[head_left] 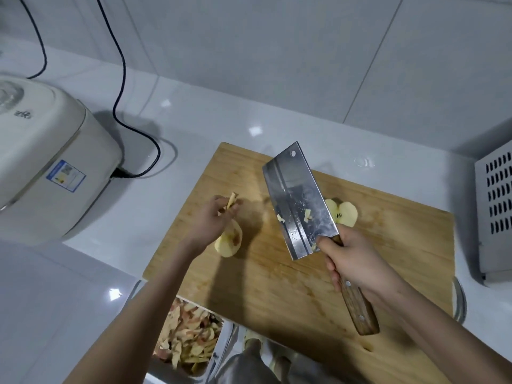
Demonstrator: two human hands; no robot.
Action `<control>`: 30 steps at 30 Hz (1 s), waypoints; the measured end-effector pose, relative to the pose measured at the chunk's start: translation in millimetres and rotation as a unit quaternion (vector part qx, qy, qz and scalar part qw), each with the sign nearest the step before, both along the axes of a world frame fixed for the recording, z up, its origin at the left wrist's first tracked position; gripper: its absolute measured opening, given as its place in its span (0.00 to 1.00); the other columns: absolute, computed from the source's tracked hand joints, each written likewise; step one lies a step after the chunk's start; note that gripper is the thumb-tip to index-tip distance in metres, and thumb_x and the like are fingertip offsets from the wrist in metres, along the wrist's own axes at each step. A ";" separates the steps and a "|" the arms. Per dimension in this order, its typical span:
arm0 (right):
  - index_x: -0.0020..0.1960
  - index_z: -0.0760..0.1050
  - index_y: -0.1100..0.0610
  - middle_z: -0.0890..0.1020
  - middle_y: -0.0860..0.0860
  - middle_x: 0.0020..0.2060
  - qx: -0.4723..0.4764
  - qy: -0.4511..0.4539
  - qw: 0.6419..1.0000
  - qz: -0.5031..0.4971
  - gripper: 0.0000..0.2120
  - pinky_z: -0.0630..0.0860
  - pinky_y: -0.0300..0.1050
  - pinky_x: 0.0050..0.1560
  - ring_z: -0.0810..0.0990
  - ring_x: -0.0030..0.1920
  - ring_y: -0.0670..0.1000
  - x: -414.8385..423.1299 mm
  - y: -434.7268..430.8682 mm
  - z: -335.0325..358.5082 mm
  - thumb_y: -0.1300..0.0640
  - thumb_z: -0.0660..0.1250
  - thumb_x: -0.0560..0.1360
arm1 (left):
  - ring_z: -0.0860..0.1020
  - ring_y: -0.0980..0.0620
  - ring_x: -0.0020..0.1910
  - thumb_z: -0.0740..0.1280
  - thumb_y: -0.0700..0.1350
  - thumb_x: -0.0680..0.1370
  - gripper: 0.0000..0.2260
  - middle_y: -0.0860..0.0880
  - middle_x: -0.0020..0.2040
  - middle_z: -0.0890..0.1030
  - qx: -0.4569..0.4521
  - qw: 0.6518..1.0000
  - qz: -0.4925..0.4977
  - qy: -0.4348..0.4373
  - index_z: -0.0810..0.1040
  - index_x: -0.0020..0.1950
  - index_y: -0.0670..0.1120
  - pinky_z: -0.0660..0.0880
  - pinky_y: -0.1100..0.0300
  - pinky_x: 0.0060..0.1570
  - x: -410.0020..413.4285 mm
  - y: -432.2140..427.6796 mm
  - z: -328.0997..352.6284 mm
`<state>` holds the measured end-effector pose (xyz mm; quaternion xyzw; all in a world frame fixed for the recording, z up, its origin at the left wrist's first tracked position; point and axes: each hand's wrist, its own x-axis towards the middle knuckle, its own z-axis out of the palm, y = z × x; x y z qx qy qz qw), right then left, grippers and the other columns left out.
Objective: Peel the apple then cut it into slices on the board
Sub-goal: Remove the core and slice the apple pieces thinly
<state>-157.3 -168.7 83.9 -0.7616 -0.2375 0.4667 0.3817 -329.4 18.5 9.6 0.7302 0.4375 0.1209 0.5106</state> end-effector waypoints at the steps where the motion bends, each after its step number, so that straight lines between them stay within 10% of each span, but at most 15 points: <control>1: 0.38 0.67 0.59 0.69 0.50 0.21 0.001 -0.004 1.000 0.005 0.09 0.68 0.42 0.21 0.66 0.20 0.50 -0.1 0.6 0.6 0.62 0.59 0.77 | 0.75 0.53 0.48 0.62 0.48 0.80 0.09 0.50 0.52 0.78 -0.001 1.000 -0.008 0.009 0.79 0.50 0.47 0.70 0.58 0.51 -5.5 -0.9 7.7; 9: 0.40 0.70 0.58 0.69 0.49 0.20 0.019 0.004 0.999 0.038 0.07 0.69 0.42 0.22 0.66 0.20 0.49 -5.8 9.9 4.1 0.62 0.59 0.78 | 0.70 0.54 0.35 0.64 0.48 0.79 0.12 0.49 0.37 0.75 0.026 0.911 -0.256 0.324 0.78 0.46 0.39 0.66 0.62 0.37 -93.6 -21.1 34.7; 16: 0.39 0.70 0.58 0.70 0.50 0.21 0.039 0.002 0.997 0.073 0.09 0.68 0.42 0.21 0.66 0.19 0.48 -14.9 9.5 7.6 0.61 0.60 0.78 | 0.70 0.51 0.65 0.64 0.46 0.78 0.21 0.50 0.68 0.70 -0.046 0.823 -0.326 0.463 0.67 0.71 0.47 0.66 0.63 0.60 -131.6 -49.0 32.8; 30: 0.42 0.72 0.53 0.71 0.54 0.23 0.044 -0.085 0.995 -0.040 0.08 0.70 0.43 0.21 0.68 0.19 0.49 25.9 -46.6 5.5 0.61 0.58 0.78 | 0.77 0.51 0.52 0.66 0.46 0.77 0.11 0.48 0.54 0.80 0.116 0.977 -0.080 0.160 0.79 0.57 0.43 0.65 0.68 0.43 42.4 -42.2 33.7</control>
